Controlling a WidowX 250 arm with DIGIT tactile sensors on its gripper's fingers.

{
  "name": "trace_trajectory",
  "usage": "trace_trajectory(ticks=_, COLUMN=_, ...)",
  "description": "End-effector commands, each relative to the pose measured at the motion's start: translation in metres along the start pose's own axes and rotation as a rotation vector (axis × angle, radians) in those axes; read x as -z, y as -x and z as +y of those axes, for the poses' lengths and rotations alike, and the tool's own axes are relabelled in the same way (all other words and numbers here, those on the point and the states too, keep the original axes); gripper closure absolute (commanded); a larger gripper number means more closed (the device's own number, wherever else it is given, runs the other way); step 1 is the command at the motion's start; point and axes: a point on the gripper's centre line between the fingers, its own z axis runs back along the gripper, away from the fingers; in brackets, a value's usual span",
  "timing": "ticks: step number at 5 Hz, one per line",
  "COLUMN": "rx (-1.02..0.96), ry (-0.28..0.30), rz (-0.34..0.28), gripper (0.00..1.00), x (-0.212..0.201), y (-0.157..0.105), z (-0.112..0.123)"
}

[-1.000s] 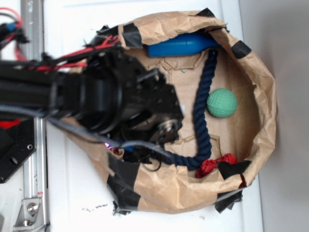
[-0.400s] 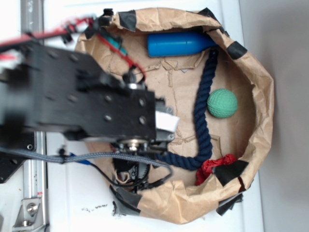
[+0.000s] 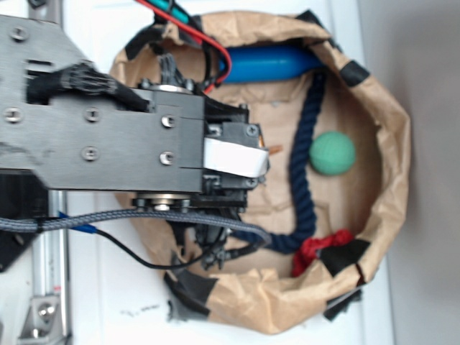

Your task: Grab the shell.

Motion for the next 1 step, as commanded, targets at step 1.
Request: trace_trajectory(ticks=1, rx=0.024, ry=0.010, rz=-0.065, gripper=1.00, x=-0.0146, y=-0.0234, z=0.0246)
